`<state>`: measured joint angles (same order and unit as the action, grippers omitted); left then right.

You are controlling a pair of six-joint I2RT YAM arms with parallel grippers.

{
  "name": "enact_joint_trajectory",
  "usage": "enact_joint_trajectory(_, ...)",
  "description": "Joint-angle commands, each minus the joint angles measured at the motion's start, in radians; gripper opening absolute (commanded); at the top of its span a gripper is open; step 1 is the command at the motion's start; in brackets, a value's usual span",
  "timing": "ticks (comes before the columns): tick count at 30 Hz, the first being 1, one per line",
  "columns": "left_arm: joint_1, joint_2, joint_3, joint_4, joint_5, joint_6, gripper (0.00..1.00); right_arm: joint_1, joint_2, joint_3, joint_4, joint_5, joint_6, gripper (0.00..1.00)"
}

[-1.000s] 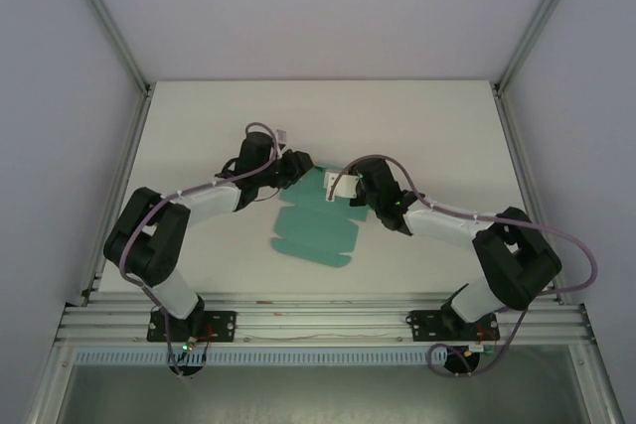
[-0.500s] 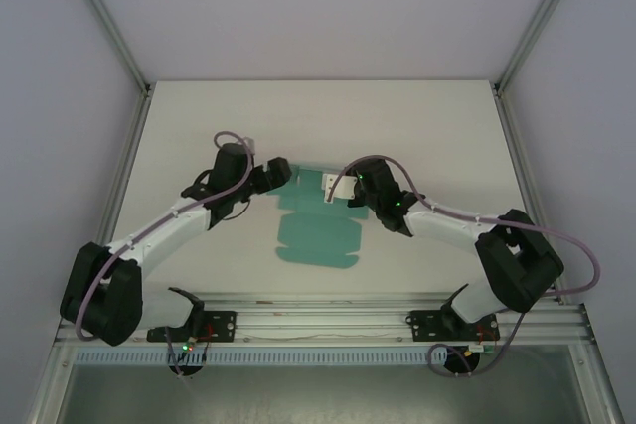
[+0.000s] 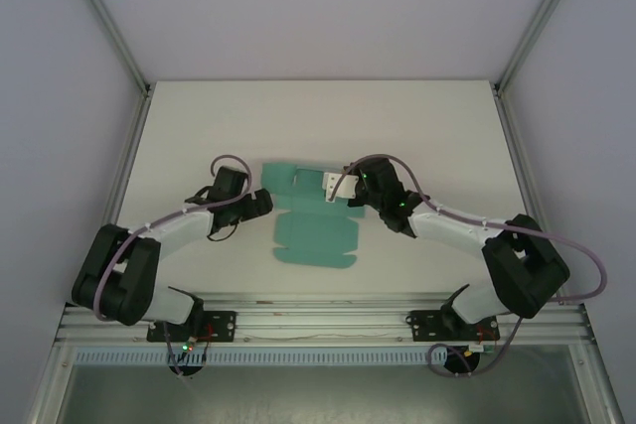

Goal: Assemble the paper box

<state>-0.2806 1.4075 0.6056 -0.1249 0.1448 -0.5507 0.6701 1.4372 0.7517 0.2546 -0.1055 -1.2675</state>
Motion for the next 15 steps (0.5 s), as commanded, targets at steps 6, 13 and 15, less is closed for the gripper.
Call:
enact_joint_trajectory(6,-0.003,0.024,-0.009,0.114,0.078,0.049,0.96,-0.015,-0.044,-0.019,0.01,-0.047,0.046,0.0)
enact_joint_trajectory(13,-0.018,-0.019,-0.056,0.279,0.245,0.076,0.94,-0.018,-0.051,-0.016,0.0,-0.075,0.059,0.0)
enact_joint_trajectory(15,-0.027,-0.024,-0.058,0.302,0.261,0.088,0.94,-0.017,-0.053,-0.017,0.0,-0.081,0.063,0.0)
